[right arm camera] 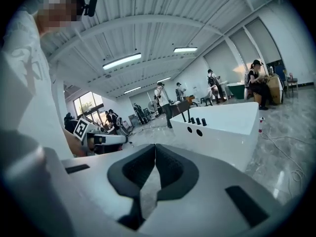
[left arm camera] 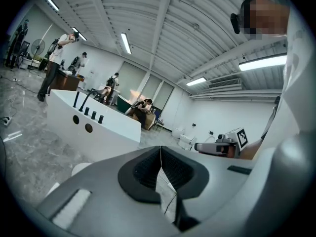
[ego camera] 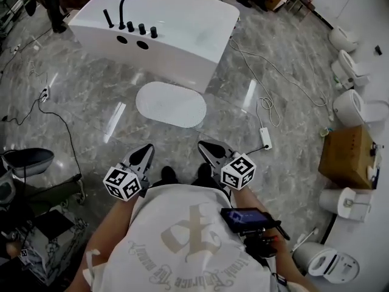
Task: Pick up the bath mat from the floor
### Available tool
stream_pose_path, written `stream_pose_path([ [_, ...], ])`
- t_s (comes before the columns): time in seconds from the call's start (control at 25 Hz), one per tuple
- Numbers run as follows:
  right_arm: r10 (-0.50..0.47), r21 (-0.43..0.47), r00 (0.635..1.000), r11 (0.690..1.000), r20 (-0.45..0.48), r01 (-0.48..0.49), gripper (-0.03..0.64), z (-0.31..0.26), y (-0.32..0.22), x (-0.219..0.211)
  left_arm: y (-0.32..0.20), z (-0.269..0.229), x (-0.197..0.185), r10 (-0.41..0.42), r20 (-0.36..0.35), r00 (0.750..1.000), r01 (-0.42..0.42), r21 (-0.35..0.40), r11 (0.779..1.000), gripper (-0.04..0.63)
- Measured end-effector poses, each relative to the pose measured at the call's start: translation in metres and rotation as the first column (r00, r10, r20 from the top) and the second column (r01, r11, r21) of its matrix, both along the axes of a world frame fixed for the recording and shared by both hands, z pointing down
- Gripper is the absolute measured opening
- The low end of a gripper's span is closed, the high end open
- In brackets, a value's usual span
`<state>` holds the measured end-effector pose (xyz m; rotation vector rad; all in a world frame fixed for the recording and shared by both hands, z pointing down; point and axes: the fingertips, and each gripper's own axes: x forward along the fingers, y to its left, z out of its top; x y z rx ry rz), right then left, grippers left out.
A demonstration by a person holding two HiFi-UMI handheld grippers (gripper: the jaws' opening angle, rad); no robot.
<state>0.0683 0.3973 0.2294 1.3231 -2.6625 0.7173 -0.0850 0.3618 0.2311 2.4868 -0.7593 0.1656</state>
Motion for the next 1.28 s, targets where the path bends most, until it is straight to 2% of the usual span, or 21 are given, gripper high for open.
stream_pose_path([
  [0.12,0.021,-0.04,0.999,0.999,0.024,-0.02,0.006,0.007,0.008,0.001,0.002,-0.001,0.009,0.026,0.0,1.0,-0.025,-0.005,1.0,0.008],
  [0.44,0.037,-0.111,0.999,0.993,0.002,-0.036,0.006,0.032,0.015,0.0,0.001,0.006,0.018,0.045,0.012,0.999,-0.045,-0.013,0.999,0.008],
  [0.8,0.079,-0.129,0.997,0.988,-0.014,-0.08,0.006,0.034,0.006,0.016,-0.003,0.013,0.027,0.071,0.029,0.997,-0.07,-0.01,0.997,0.008],
  [1.28,0.106,-0.174,0.992,0.978,-0.063,-0.116,0.006,0.044,0.003,0.012,0.007,0.029,0.005,0.046,0.027,0.999,-0.045,-0.057,0.997,0.008],
])
